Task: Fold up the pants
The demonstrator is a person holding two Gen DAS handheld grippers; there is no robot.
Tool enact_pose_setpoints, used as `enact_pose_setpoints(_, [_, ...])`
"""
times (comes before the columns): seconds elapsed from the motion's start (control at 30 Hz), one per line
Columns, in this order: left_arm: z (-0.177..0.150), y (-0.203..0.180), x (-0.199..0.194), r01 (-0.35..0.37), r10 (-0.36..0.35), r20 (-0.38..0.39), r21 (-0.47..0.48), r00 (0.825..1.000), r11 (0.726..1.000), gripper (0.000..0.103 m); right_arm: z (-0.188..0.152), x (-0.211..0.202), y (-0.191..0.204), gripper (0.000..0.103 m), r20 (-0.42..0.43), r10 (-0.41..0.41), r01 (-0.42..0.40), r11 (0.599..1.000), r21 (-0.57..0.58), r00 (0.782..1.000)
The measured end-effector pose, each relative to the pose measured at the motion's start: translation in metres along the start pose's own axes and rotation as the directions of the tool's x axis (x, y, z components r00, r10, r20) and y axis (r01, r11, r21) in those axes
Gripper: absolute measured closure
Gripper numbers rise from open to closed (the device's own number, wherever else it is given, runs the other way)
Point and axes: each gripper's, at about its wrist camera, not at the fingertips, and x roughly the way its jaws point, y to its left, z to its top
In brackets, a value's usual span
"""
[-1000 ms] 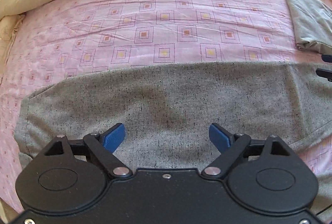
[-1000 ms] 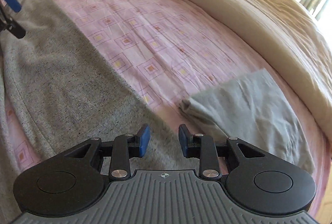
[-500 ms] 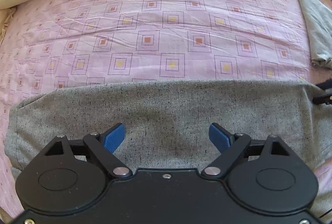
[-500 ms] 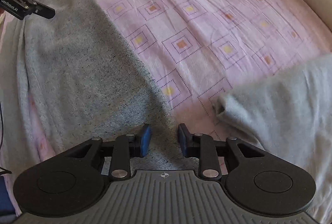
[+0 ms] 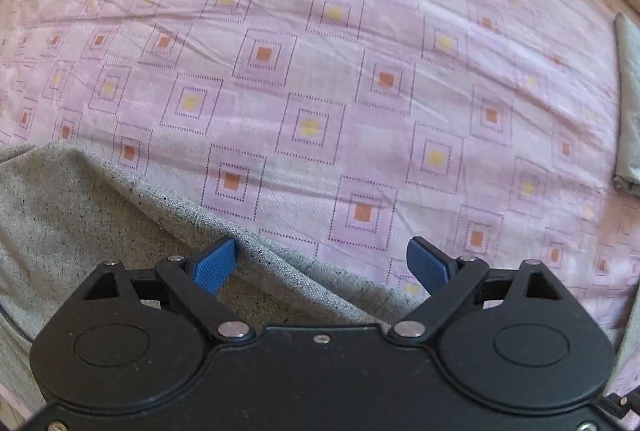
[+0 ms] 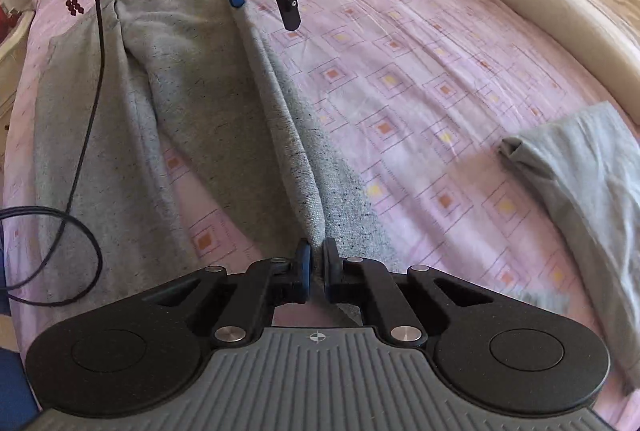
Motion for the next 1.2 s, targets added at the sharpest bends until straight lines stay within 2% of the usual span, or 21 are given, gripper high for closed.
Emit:
enact_pose_setpoints(0.1, [-0.005, -0.004, 0.019, -0.083, 0.084, -0.035, 0.041, 0.996, 0.996, 0.022, -0.007, 0.008, 0.016, 0.097, 0.013, -0.04, 0.039, 0.999, 0.035, 0.999])
enact_pose_setpoints(0.23, [-0.017, -0.005, 0.008, -0.09, 0.089, 0.029, 0.05, 0.996, 0.995, 0.041, -0.013, 0.021, 0.025, 0.094, -0.01, -0.08, 0.081, 0.991, 0.109, 0.997])
enact_pose_setpoints(0.33, [-0.024, -0.006, 0.005, -0.104, 0.101, 0.044, 0.083, 0.994, 0.991, 0.044, -0.017, 0.031, 0.021, 0.093, -0.003, -0.078, 0.077, 0.977, 0.199, 0.997])
enact_pose_setpoints(0.53, [-0.03, -0.008, 0.005, -0.116, 0.109, 0.072, 0.101, 0.991, 0.988, 0.044, -0.018, 0.041, 0.007, 0.09, -0.018, -0.042, 0.046, 0.933, 0.357, 0.999])
enact_pose_setpoints(0.63, [-0.035, -0.007, 0.006, -0.116, 0.108, 0.082, 0.099, 0.991, 0.988, 0.044, -0.017, 0.044, 0.006, 0.078, -0.018, -0.005, 0.012, 0.923, 0.384, 1.0])
enact_pose_setpoints(0.67, [-0.035, -0.006, 0.006, -0.112, 0.104, 0.085, 0.098, 0.991, 0.989, 0.044, -0.018, 0.044, 0.007, 0.069, -0.011, 0.019, -0.014, 0.921, 0.389, 1.0])
enact_pose_setpoints(0.7, [-0.036, -0.005, 0.006, -0.107, 0.099, 0.088, 0.096, 0.991, 0.99, 0.044, -0.017, 0.045, 0.008, 0.068, -0.01, 0.026, -0.02, 0.919, 0.394, 1.0])
enact_pose_setpoints(0.73, [-0.034, -0.004, 0.004, -0.1, 0.092, 0.09, 0.093, 0.992, 0.991, 0.045, -0.015, 0.046, 0.009, 0.068, -0.013, 0.012, -0.006, 0.919, 0.395, 1.0])
enact_pose_setpoints(0.77, [-0.035, -0.002, 0.003, -0.092, 0.083, 0.092, 0.089, 0.992, 0.992, 0.046, -0.014, 0.045, 0.013, 0.073, -0.016, -0.009, 0.014, 0.924, 0.383, 1.0])
enact_pose_setpoints(0.8, [-0.035, 0.0, 0.001, -0.085, 0.077, 0.096, 0.08, 0.992, 0.993, 0.053, -0.013, 0.045, 0.019, 0.09, -0.024, -0.049, 0.055, 0.935, 0.35, 0.998])
enact_pose_setpoints(0.83, [-0.035, 0.002, -0.001, -0.082, 0.075, 0.101, 0.069, 0.992, 0.994, 0.062, -0.012, 0.045, 0.024, 0.097, -0.032, -0.096, 0.101, 0.945, 0.311, 0.995])
enact_pose_setpoints(0.9, [-0.038, 0.01, -0.007, -0.059, 0.055, 0.1, 0.039, 0.993, 0.997, 0.077, -0.013, 0.04, 0.026, 0.098, -0.014, -0.115, 0.114, 0.945, 0.305, 0.993])
enact_pose_setpoints(0.93, [-0.041, 0.015, -0.013, -0.048, 0.045, 0.101, 0.02, 0.994, 0.999, 0.081, -0.013, 0.035, 0.026, 0.098, 0.002, -0.125, 0.117, 0.938, 0.325, 0.992])
enact_pose_setpoints(1.0, [-0.05, 0.019, -0.028, -0.033, 0.034, 0.117, -0.005, 0.993, 0.999, 0.083, -0.012, 0.018, 0.031, 0.098, 0.044, -0.169, 0.145, 0.932, 0.331, 0.985])
enact_pose_setpoints(1.1, [-0.068, 0.023, -0.058, -0.018, 0.018, 0.179, 0.001, 0.984, 1.0, 0.083, -0.011, -0.011, 0.047, 0.098, 0.097, -0.237, 0.201, 0.938, 0.283, 0.967])
enact_pose_setpoints(1.2, [-0.091, 0.026, -0.085, -0.021, 0.019, 0.225, 0.006, 0.974, 1.0, 0.083, -0.014, -0.037, 0.065, 0.098, 0.132, -0.248, 0.211, 0.947, 0.243, 0.96])
